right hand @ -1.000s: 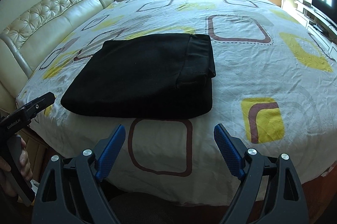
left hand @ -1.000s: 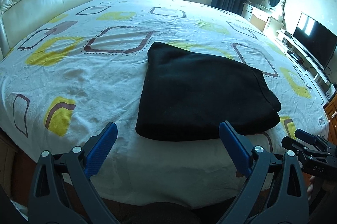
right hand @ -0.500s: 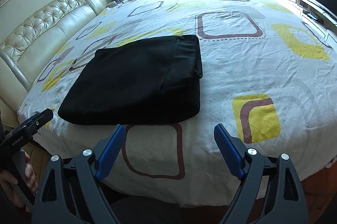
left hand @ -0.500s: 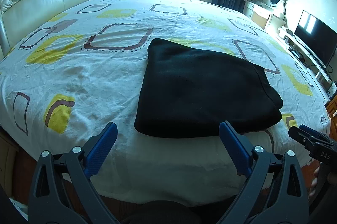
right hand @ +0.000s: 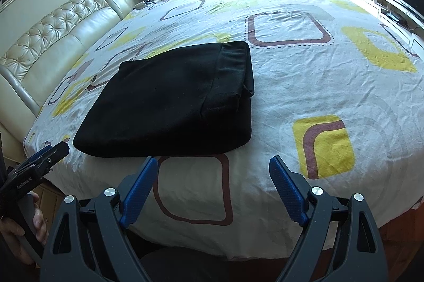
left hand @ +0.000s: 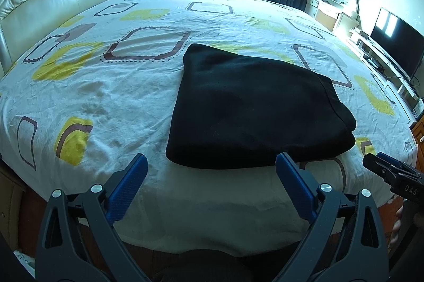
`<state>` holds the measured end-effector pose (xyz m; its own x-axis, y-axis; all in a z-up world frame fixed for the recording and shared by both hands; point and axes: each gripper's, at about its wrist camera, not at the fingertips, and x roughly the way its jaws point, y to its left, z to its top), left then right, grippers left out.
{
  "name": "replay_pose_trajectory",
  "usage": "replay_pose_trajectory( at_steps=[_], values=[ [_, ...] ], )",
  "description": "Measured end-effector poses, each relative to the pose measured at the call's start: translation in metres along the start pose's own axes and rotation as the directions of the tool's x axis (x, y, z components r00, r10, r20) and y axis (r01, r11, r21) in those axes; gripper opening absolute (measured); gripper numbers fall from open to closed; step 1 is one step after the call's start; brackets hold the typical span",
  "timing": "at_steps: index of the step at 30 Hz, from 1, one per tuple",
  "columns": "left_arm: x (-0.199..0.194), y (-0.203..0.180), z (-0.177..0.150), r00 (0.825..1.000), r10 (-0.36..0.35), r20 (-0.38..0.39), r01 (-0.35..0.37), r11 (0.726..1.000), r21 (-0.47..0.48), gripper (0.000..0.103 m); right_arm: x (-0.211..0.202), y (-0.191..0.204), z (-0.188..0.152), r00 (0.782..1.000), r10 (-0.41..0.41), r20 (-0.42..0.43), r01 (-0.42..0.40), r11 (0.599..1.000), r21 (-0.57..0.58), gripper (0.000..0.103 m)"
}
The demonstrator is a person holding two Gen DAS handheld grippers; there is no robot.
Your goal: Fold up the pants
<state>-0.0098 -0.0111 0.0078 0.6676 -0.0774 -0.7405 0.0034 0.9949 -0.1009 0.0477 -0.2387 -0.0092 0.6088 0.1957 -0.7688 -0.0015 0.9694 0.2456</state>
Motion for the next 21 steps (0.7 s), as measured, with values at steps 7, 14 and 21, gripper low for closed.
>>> replay_pose_trajectory(
  at_steps=[7, 14, 21],
  values=[
    [0.0002, 0.0007, -0.0002, 1.000, 0.016, -0.004, -0.016, 1.000, -0.007, 0.097, 0.0038, -0.0005, -0.0026, 1.000, 0.001, -0.013, -0.001, 1.000, 0.002, 0.085],
    [-0.0001, 0.0008, 0.0012, 1.000, 0.024, -0.004, -0.024, 1.000, -0.010, 0.097, 0.0063, 0.0000, -0.0039, 1.000, 0.005, -0.025, -0.005, 1.000, 0.002, 0.085],
    [0.0000, 0.0015, 0.0015, 1.000, 0.025, -0.006, -0.025, 1.000, -0.012, 0.097, 0.0080, 0.0010, -0.0054, 0.999, 0.011, -0.034, -0.011, 1.000, -0.002, 0.085]
  ],
)
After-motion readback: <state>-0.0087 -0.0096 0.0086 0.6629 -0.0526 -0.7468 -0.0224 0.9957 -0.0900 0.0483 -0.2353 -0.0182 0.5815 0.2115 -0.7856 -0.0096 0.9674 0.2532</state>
